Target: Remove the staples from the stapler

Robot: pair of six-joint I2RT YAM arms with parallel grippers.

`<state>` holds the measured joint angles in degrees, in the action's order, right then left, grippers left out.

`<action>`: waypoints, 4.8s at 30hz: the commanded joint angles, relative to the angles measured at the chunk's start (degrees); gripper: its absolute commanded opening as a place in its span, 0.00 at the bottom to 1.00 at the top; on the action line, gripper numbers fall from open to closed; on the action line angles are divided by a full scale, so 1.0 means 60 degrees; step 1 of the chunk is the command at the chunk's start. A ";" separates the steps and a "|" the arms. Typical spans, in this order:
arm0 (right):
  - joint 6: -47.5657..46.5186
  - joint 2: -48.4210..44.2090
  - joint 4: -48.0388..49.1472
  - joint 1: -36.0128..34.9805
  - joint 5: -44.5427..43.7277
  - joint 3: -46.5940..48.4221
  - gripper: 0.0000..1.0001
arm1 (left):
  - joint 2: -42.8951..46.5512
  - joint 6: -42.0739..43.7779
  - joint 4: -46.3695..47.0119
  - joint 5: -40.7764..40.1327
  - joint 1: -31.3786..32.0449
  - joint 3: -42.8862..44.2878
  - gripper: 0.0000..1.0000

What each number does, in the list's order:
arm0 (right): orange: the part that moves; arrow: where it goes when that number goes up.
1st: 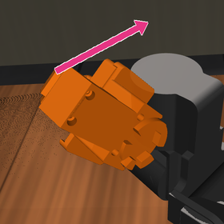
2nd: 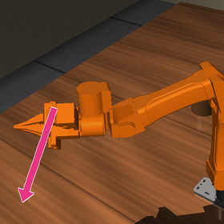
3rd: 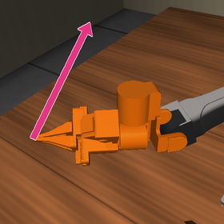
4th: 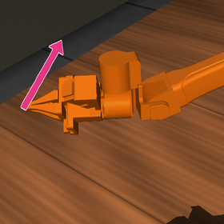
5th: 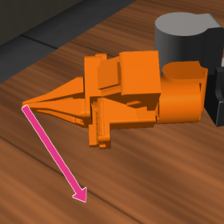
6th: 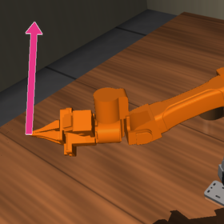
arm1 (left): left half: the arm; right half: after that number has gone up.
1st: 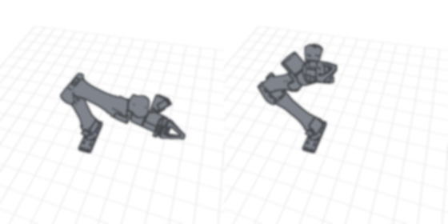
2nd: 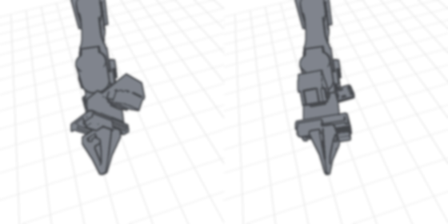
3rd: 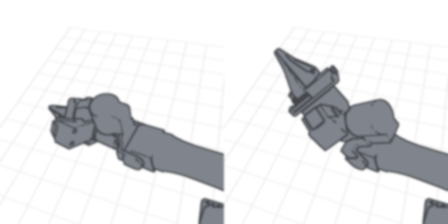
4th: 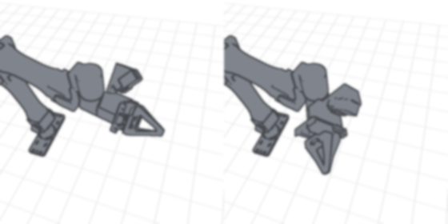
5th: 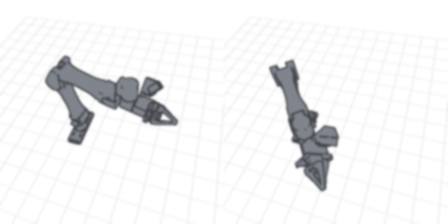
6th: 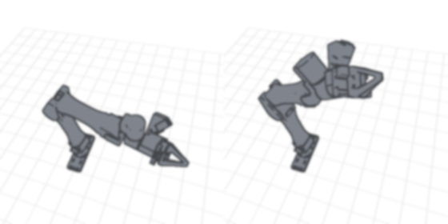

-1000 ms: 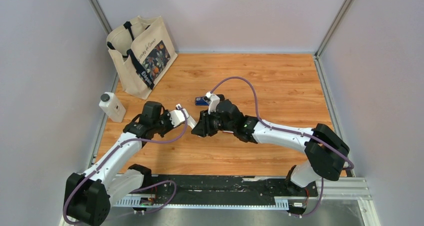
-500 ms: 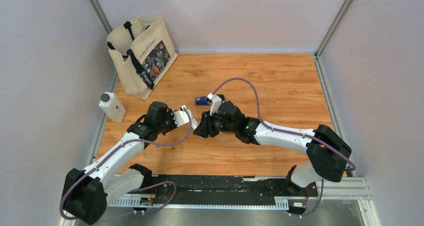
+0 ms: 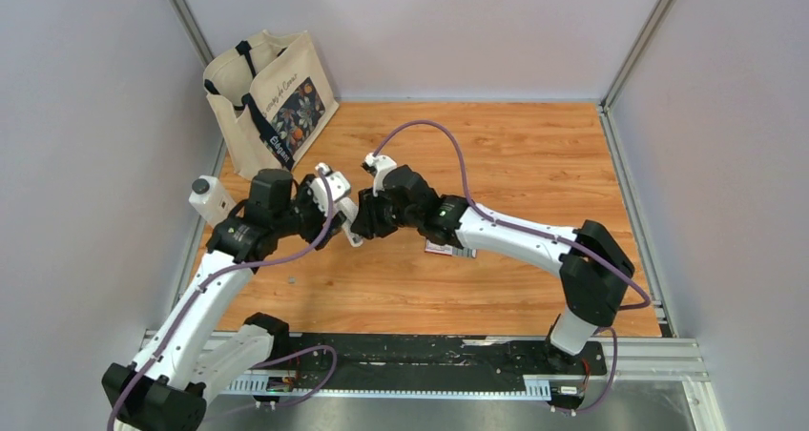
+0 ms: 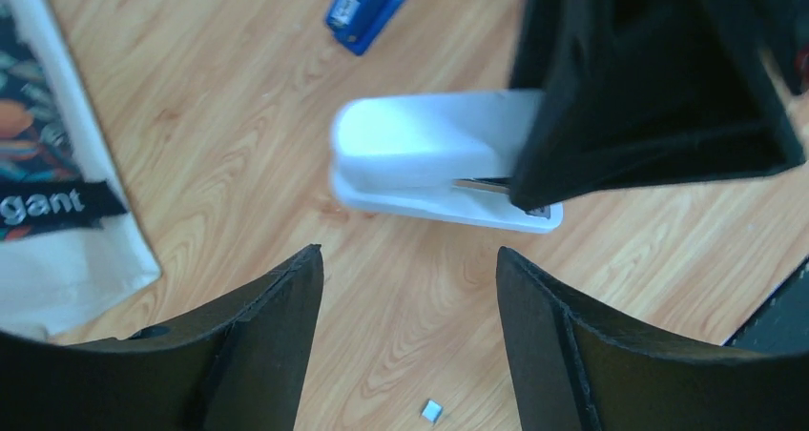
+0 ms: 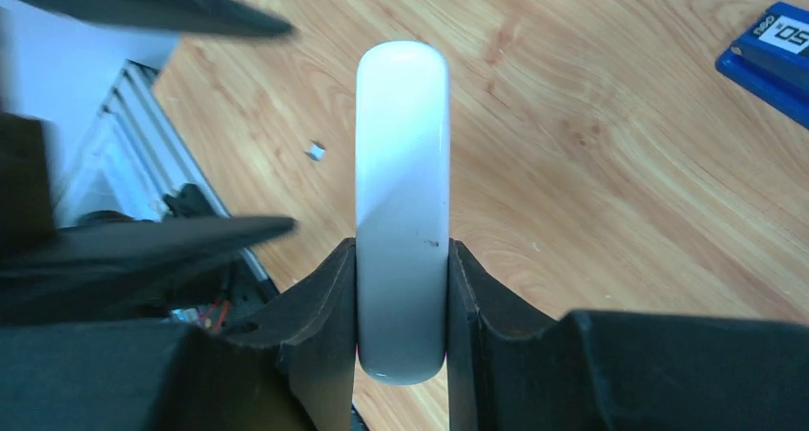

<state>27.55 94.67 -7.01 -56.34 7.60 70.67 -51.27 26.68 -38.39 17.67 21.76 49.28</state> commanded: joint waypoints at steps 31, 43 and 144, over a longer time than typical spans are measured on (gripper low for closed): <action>-0.0490 0.4921 -0.2700 -0.1582 -0.2834 0.4789 0.69 | -0.0845 -0.3041 -0.0340 -0.1468 -0.2864 0.1837 0.82; -0.2465 0.2257 -0.2802 0.0652 -0.2133 0.3618 0.84 | -0.1460 -0.3025 -0.0222 -0.1027 -0.2865 0.1690 0.83; -0.0109 0.1960 -0.3768 0.0556 -0.3316 0.0965 0.63 | -0.1504 -0.2190 -0.1027 -0.0791 -0.0506 0.1689 0.90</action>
<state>26.63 106.02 -28.53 -52.71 -10.61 75.35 -61.49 12.45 -42.22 14.31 19.51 56.12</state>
